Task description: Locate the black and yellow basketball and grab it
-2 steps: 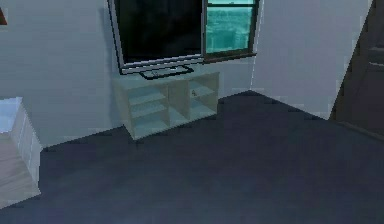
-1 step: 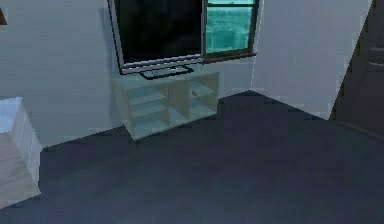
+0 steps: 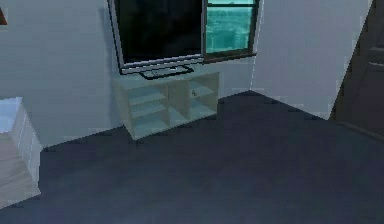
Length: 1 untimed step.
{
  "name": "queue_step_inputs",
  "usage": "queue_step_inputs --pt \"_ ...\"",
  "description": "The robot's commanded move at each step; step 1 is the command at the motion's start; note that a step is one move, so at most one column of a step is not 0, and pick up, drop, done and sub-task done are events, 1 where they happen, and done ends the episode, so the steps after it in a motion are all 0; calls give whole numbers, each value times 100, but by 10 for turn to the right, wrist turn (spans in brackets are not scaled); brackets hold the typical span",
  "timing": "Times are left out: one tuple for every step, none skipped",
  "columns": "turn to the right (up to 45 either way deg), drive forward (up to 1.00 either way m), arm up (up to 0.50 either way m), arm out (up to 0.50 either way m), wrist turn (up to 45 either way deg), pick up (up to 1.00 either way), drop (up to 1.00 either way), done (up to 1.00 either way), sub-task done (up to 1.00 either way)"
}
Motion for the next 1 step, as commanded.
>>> queue_step_inputs --pt "0 0 0 0 0 0 0 100 0"
